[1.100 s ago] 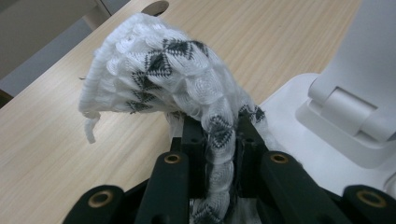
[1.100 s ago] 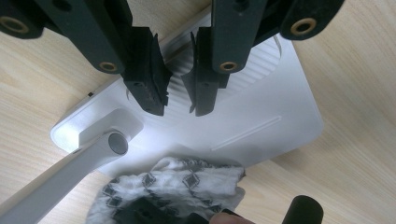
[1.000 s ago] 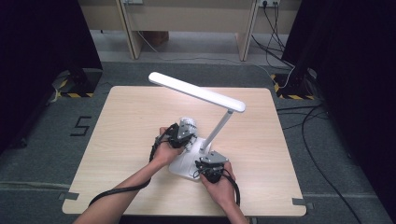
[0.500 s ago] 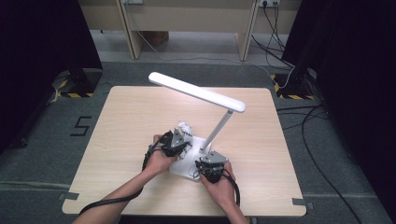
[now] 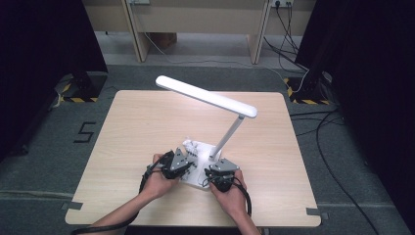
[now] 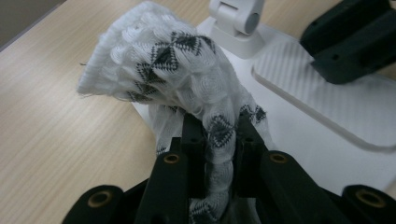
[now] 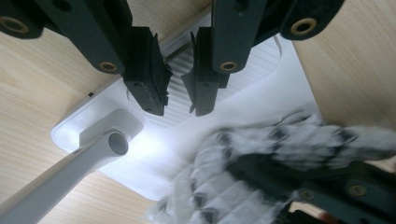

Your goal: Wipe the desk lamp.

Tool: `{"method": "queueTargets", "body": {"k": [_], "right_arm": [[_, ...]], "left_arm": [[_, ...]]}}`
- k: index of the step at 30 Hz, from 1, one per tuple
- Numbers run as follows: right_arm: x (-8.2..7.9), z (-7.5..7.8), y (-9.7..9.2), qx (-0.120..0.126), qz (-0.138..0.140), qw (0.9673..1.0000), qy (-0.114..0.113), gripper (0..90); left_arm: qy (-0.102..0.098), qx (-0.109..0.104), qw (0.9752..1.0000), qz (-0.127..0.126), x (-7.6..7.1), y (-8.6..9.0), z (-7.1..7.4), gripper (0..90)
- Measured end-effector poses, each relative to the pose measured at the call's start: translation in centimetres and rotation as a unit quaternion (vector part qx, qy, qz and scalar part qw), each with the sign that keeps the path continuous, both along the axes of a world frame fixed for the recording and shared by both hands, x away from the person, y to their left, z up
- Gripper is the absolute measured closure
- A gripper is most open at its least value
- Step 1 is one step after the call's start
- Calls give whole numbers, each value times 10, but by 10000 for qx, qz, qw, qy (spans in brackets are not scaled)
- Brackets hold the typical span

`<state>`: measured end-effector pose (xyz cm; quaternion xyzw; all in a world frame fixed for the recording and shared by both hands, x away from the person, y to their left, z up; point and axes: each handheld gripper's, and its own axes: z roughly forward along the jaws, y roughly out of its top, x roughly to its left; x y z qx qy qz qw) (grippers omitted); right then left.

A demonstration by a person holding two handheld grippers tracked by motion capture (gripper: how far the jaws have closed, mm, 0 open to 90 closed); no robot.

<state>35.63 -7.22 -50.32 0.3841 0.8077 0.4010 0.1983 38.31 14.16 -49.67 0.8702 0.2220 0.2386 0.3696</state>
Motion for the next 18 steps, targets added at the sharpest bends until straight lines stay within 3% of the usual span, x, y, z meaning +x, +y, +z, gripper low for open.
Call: {"method": "queueTargets", "body": {"k": [10, 18], "right_arm": [[0, 0, 0, -9, 2, 10000, -2, 748], [0, 0, 0, -21, 17, 10000, -20, 747]], "left_arm": [[4, 19, 9996, -283, -24, 2, 0, 779], [26, -20, 9994, -331, -32, 2, 1, 776]]}}
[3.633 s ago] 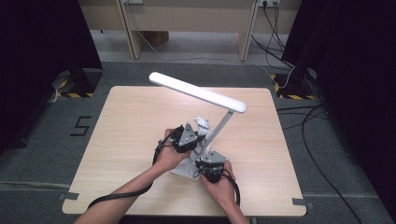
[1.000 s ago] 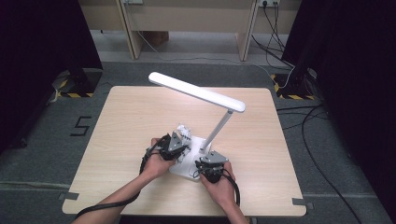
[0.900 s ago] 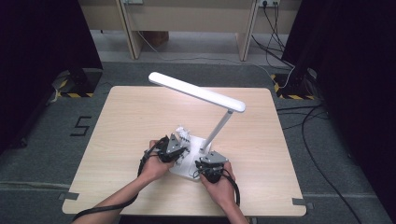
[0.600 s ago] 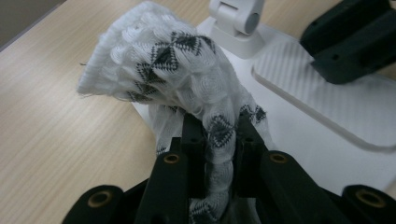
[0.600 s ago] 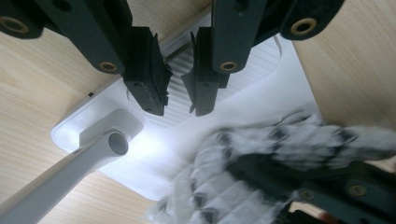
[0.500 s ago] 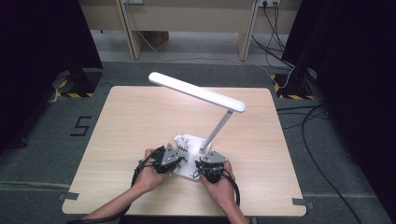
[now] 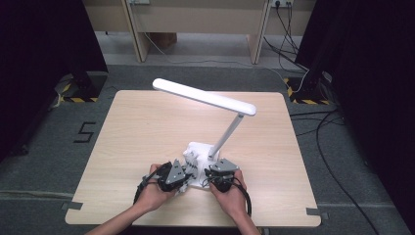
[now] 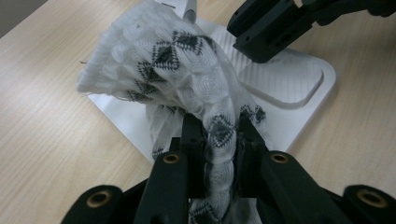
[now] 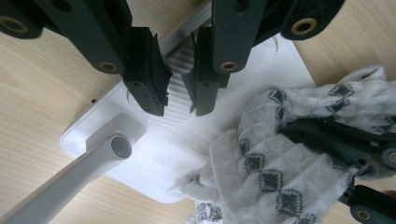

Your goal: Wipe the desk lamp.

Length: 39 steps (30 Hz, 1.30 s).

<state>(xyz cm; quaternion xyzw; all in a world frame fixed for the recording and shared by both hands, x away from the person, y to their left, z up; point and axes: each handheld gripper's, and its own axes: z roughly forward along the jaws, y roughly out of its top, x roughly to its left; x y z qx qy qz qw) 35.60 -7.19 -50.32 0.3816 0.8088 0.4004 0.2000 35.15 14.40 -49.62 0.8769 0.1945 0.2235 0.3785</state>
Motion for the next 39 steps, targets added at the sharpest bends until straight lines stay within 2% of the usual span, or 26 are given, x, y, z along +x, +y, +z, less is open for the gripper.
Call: {"method": "queueTargets", "body": {"k": [13, 21, 24, 25, 28, 32, 33, 36, 39], "right_arm": [[0, 0, -2, 10, -6, 10000, 7, 748], [0, 0, -1, 41, -22, 10000, 26, 748], [0, 0, 0, 35, -22, 10000, 24, 742], [1, 1, 0, 63, -34, 9999, 88, 709], [2, 2, -2, 60, -34, 9999, 127, 688], [1, 10, -9, 95, -96, 9999, 45, 671], [1, 13, -12, 104, -130, 9999, 5, 668], [2, 19, -22, 116, -292, 9995, -42, 668], [1, 18, -34, 102, -418, 9991, 5, 674]], "left_arm": [[32, 1, 9996, -280, -12, -6, 2, 773], [127, -154, 9988, -441, -17, -11, 7, 767], [139, -139, 9988, -452, -15, -13, 9, 767], [137, -165, 9988, -438, -15, -13, 9, 767], [139, -197, 9988, -418, -13, -13, 9, 767], [155, -249, 9988, -403, -10, -14, 11, 768], [150, -308, 9987, -379, -9, -15, 12, 767], [103, -305, 9989, -355, -3, -18, 15, 767], [66, -349, 9989, -311, 3, -22, 19, 768]]}}
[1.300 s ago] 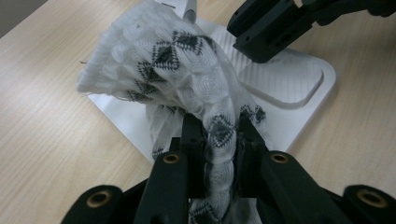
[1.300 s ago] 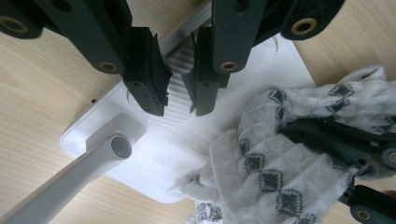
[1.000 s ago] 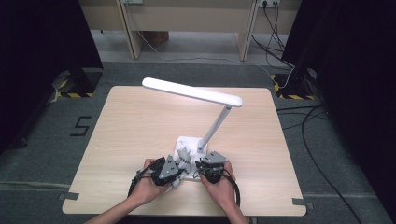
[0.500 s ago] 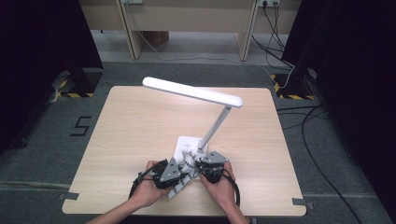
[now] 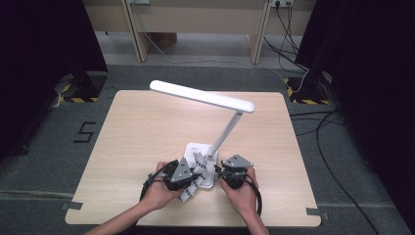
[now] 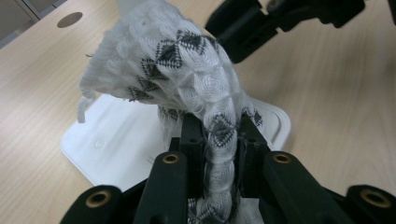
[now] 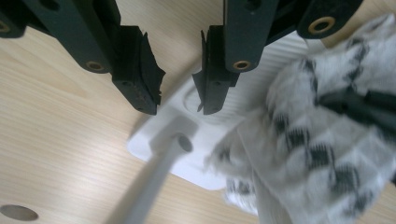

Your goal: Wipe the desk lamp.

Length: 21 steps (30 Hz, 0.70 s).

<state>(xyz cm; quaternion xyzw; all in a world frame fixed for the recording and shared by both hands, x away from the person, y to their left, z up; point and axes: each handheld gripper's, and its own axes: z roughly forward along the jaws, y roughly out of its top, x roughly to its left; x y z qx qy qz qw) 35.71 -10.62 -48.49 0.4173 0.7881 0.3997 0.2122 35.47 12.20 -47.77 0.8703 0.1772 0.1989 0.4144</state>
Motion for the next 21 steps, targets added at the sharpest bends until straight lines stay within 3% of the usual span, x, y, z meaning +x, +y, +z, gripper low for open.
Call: {"method": "queueTargets", "body": {"k": [5, 9, 15, 16, 17, 21], "right_arm": [[0, -2, -4, 30, -46, 10000, 45, 668], [2, 6, -9, 172, -138, 9997, -69, 628], [5, 38, -24, 541, -444, 9964, -482, 602], [5, 51, -26, 640, -469, 9947, -653, 593], [5, 51, -26, 640, -469, 9947, -653, 593], [6, 77, -25, 936, -406, 9903, -939, 567]], "left_arm": [[-15, -43, 10000, 0, 7, -10, 2, 768], [-10, -34, 10000, -93, 7, -19, 2, 767], [19, -55, 9999, -114, 9, -29, -3, 767], [37, -68, 9999, -106, 9, -30, -4, 767], [33, -58, 9999, -105, 9, -31, -4, 767], [8, -2, 9999, -101, 9, -34, -6, 767]]}}
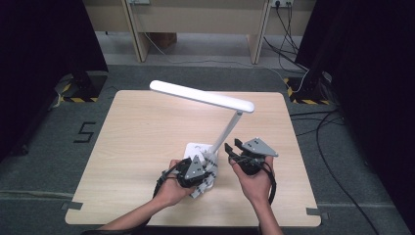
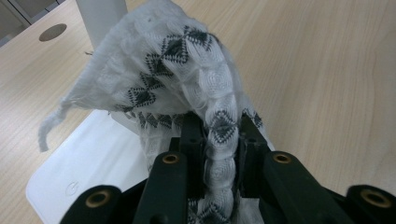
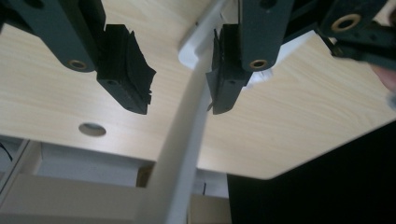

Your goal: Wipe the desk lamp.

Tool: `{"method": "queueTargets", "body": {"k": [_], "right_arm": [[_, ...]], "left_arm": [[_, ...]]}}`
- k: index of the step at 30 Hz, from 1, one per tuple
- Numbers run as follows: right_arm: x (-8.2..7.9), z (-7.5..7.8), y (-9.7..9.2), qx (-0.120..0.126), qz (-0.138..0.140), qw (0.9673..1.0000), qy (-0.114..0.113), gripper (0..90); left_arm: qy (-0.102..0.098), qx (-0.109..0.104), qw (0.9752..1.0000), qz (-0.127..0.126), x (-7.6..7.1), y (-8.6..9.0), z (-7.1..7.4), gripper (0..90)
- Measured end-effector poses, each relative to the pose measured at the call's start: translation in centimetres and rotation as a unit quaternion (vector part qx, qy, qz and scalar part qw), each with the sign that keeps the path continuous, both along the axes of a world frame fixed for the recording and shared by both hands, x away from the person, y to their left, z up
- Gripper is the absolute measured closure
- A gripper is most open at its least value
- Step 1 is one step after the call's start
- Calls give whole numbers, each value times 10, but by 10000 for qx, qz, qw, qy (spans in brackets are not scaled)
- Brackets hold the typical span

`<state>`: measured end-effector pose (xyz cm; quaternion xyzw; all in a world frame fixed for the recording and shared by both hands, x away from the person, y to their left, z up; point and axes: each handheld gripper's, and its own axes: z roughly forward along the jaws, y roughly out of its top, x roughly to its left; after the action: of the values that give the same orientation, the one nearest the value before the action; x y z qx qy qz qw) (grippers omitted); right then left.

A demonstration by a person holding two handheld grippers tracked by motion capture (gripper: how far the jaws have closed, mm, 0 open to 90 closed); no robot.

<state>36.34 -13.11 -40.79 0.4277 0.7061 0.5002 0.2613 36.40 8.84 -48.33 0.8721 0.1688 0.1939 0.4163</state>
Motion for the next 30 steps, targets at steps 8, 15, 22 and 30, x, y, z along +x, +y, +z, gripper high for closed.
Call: {"method": "queueTargets", "body": {"k": [8, 15, 22, 30], "right_arm": [[5, 12, 7, 61, -28, 9999, -133, 515], [12, 16, 12, 72, -136, 9997, -195, 472], [22, 18, 12, 181, -234, 9993, -216, 462], [28, 18, 20, 216, -358, 9991, -52, 528]], "left_arm": [[-58, -65, 9999, 53, 2, -6, 2, 767], [-121, 43, 9999, -10, 4, -12, 3, 767], [-38, 59, 10000, 40, 8, -12, -3, 767], [-24, 89, 9999, 47, 6, -12, -7, 768]]}}
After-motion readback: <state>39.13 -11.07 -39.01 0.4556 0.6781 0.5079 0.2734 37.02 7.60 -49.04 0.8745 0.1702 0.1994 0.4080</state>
